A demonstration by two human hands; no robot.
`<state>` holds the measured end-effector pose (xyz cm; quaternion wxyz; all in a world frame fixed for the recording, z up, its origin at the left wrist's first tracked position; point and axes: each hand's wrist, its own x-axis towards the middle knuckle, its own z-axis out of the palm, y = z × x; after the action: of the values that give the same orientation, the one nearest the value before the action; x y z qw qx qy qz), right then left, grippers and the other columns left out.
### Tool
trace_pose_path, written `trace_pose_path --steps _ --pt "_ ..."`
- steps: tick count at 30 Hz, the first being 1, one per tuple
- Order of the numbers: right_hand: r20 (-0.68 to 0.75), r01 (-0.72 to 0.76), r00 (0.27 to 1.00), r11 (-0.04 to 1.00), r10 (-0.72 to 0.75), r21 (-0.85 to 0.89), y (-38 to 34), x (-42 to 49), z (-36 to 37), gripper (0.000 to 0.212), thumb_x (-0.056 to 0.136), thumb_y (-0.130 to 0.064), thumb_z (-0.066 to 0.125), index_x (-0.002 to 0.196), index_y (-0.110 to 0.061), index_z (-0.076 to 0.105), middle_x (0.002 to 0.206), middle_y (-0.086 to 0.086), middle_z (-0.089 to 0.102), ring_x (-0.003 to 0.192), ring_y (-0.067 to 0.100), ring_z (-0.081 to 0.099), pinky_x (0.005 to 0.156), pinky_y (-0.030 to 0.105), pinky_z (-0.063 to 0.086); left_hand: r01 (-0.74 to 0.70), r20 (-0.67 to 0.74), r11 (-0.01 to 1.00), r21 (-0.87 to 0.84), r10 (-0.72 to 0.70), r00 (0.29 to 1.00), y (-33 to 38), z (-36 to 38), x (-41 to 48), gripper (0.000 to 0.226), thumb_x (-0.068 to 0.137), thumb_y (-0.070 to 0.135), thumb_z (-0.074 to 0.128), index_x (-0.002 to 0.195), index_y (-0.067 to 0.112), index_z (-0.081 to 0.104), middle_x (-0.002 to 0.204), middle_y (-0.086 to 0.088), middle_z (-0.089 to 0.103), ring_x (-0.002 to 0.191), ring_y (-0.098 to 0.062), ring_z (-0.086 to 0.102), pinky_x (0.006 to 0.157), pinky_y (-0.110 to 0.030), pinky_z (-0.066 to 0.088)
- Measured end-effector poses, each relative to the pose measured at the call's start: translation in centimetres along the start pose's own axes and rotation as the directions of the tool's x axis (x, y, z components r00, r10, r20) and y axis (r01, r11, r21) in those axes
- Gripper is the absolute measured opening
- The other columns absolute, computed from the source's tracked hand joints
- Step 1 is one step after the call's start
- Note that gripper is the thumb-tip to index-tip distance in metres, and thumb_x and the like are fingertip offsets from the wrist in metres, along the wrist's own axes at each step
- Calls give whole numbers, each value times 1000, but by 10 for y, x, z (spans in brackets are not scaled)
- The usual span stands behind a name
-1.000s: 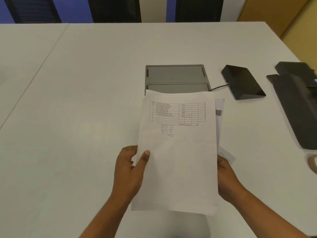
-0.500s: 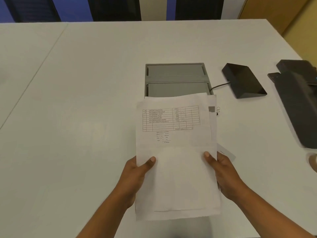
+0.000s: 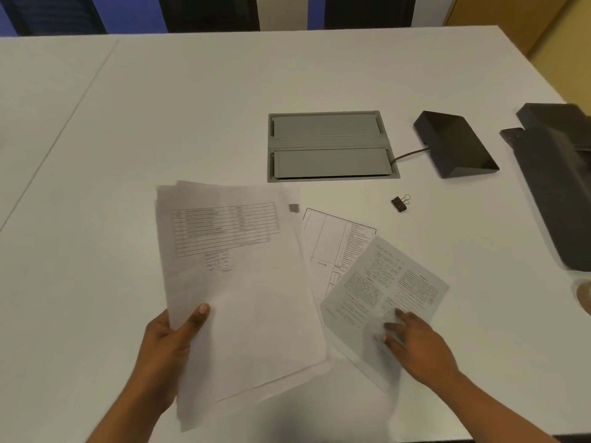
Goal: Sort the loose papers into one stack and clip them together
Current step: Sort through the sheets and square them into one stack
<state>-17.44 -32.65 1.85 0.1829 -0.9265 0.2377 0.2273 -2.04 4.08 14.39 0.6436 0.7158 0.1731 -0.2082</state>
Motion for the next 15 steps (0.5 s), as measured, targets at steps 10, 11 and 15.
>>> trace_pose_path --steps 10,11,15 --pt "-22 -649 720 685 693 330 -2 21 -7 108 58 -62 83 130 6 38 128 25 47 118 41 47 88 51 49 33 -5 999 -4 -33 999 -14 -3 -10 37 78 42 78 99 12 73 88 -9 80 70 -25 77 69 -40 58" --pt "-10 -648 717 672 697 358 -2 26 -7 107 56 -57 86 129 6 39 127 25 49 117 40 48 89 49 50 38 -6 999 -5 -38 999 -14 -2 -10 27 84 33 73 99 11 73 88 -10 80 69 -24 76 70 -41 58" --pt "86 -570 689 466 719 676 1 41 -9 96 53 -26 96 125 2 40 120 26 60 107 41 61 83 45 55 51 -6 999 7 -51 999 -13 4 -11 18 89 24 67 99 10 72 88 -11 80 69 -25 75 72 -42 58"
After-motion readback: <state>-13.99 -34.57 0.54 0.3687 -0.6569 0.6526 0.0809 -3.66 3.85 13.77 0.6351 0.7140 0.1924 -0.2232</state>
